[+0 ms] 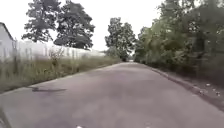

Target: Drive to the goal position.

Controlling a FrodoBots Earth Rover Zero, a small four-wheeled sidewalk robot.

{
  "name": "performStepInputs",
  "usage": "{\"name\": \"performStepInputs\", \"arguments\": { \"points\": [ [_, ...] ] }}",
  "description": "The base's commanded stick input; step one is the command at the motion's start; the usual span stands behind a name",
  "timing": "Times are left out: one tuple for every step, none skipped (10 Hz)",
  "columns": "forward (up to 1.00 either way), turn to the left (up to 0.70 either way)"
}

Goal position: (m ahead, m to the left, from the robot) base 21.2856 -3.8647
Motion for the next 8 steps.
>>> {"name": "performStepInputs", "arguments": {
  "points": [
    [1.00, -0.17],
    [1.00, -0.17],
    [1.00, -0.17],
    [1.00, -0.17],
    [1.00, -0.17],
    [1.00, -0.17],
    [1.00, -0.17],
    [1.00, -0.15]
  ]
}}
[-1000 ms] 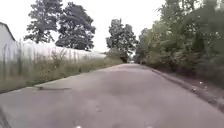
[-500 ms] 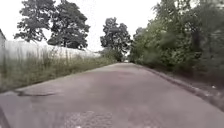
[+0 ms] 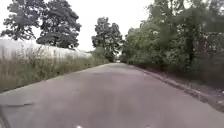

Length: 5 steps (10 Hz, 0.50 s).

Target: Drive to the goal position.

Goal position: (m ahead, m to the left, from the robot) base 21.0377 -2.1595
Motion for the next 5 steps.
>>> {"name": "performStepInputs", "arguments": {
  "points": [
    [1.00, -0.14],
    [1.00, -0.14],
    [1.00, -0.14],
    [1.00, -0.13],
    [1.00, -0.12]
  ]
}}
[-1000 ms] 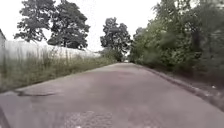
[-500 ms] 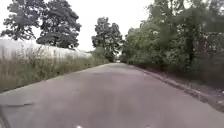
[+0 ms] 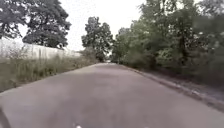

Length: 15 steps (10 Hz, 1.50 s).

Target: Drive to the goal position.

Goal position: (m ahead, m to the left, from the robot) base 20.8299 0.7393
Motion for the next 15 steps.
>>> {"name": "performStepInputs", "arguments": {
  "points": [
    [1.00, -0.12],
    [1.00, -0.12],
    [1.00, -0.12],
    [1.00, -0.12],
    [1.00, -0.12],
    [1.00, -0.12],
    [1.00, -0.12],
    [1.00, -0.10],
    [1.00, -0.05],
    [1.00, 0.00],
    [1.00, 0.00],
    [1.00, 0.00],
    [1.00, 0.00],
    [1.00, 0.00],
    [1.00, 0.00]
  ]
}}
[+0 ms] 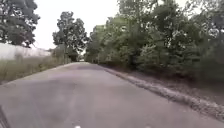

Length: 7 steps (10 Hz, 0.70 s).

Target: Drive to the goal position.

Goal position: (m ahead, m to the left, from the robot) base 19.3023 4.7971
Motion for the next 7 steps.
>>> {"name": "performStepInputs", "arguments": {
  "points": [
    [1.00, 0.00],
    [1.00, 0.00],
    [1.00, 0.00],
    [1.00, 0.00],
    [1.00, 0.00],
    [1.00, 0.00],
    [1.00, 0.00]
  ]
}}
